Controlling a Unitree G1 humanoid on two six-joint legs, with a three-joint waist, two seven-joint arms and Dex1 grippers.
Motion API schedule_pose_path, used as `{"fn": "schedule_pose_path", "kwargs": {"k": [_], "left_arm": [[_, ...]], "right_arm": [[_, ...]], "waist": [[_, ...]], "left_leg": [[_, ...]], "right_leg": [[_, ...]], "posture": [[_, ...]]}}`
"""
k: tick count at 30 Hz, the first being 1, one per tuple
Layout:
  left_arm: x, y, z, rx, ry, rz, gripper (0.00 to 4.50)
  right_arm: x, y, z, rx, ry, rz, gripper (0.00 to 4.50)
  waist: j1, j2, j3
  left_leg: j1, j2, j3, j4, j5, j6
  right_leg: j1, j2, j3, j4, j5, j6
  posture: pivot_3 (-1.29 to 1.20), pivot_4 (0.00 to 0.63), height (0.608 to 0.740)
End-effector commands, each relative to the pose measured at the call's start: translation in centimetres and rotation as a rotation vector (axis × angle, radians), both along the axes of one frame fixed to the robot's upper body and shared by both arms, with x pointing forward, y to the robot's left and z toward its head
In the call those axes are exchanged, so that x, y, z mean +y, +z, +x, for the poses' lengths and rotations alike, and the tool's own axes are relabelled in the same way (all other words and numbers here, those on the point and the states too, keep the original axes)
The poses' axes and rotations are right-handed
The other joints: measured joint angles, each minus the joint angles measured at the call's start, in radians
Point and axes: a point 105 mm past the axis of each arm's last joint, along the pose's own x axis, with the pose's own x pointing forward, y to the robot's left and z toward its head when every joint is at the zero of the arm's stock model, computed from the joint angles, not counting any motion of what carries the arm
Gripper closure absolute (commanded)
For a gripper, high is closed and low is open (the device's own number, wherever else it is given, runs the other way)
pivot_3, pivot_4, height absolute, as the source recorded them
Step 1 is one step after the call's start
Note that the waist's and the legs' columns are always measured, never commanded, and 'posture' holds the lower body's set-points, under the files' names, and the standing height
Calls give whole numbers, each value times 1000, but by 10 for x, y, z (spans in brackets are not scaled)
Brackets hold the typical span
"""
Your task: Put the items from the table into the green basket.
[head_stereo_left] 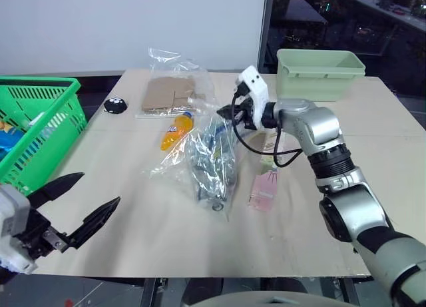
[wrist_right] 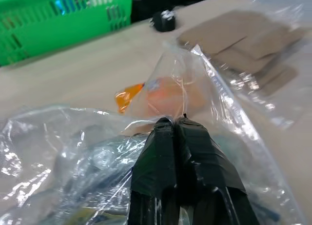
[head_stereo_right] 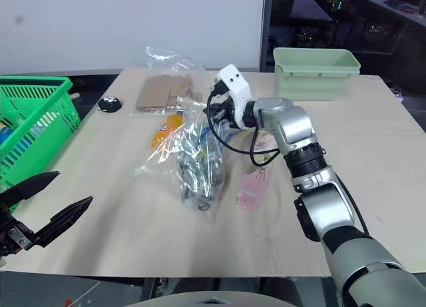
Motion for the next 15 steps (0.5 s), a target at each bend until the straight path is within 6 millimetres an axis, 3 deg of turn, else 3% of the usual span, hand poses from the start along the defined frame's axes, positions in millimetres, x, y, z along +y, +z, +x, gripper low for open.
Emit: {"fn": "schedule_pose_path", "kwargs": {"k": [1,6,10,15], "left_arm": [[-3,9,3,-5,-31,0,0],[-9,14,14,-11,-70,-27,0],[-10,25,29,-49,-79,-92,0],[-24,29,53,-69,-175,-121,0]], "right_arm": [[-3,51,-4,-118,-2,96,4477],[-13,75,-4,-172,-40,140,4477],[-33,106,2,-241,-112,184,4477],[-64,138,11,-321,-242,220,4477]], "waist": [[-2,1,0],[-10,2,1],[-17,4,2],[-33,4,2]], "left_leg": [[0,0,0,-1,0,0],[0,0,-1,-1,0,0],[-1,0,-1,-1,0,0],[0,0,-1,-1,0,0]], "right_leg": [[0,0,0,0,0,0],[0,0,0,0,0,0],[0,0,-1,0,0,0],[0,0,-1,0,0,-1]], "posture": [[303,0,740],[266,0,740],[227,0,740],[169,0,740]]}}
